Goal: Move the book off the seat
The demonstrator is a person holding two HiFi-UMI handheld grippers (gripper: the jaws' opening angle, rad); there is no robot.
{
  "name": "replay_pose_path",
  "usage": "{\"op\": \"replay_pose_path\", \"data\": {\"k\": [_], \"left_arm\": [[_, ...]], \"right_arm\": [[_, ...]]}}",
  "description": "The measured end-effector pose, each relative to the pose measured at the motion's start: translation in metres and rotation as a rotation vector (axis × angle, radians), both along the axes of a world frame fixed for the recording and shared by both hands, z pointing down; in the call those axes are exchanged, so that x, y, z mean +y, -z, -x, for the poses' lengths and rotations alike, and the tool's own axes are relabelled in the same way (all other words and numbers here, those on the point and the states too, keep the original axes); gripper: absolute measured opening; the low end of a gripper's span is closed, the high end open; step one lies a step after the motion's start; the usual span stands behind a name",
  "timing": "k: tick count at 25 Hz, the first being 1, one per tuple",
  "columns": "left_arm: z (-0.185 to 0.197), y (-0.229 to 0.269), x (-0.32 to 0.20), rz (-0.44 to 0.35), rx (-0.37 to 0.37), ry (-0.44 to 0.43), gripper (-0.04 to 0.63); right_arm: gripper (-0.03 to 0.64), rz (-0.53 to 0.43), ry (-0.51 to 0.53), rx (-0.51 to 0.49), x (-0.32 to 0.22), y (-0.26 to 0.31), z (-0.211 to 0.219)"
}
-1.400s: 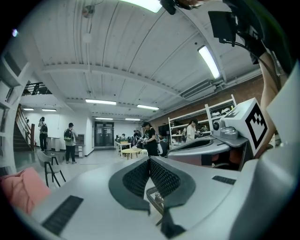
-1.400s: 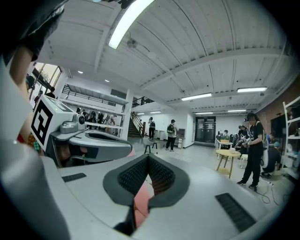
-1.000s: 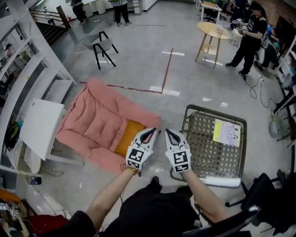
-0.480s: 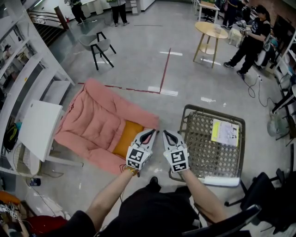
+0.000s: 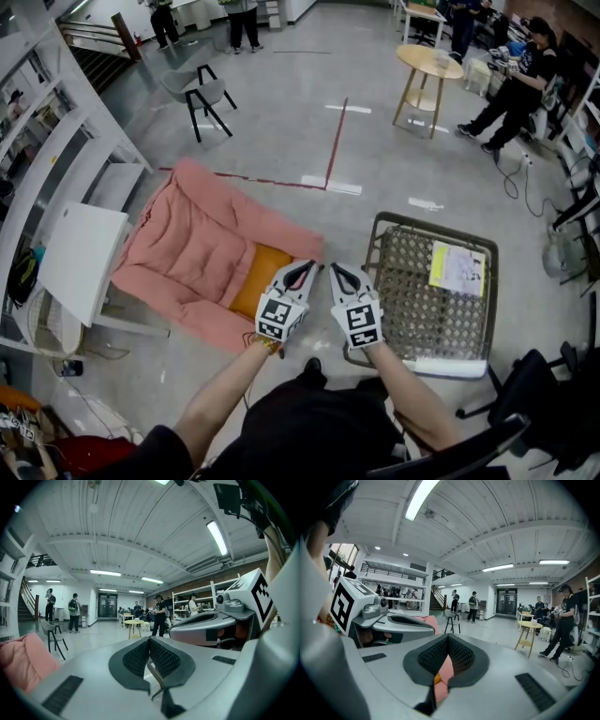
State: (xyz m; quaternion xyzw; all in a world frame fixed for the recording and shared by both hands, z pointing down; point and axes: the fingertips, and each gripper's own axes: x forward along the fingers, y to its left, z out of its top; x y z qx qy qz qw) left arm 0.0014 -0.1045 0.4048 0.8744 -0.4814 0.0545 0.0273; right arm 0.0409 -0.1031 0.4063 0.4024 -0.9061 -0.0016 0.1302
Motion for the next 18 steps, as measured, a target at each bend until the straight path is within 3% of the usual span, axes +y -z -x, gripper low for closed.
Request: {"op": "replay_pose_path", "data": {"k": [18], "left_arm": [[-0.0018,-0.0037,0.0058,0.011,-0.014,-0.011,0.012]], "right_arm": [[0.012,0.003,-0.003,0.002,0.0002,0.0028,-0.0041]]}}
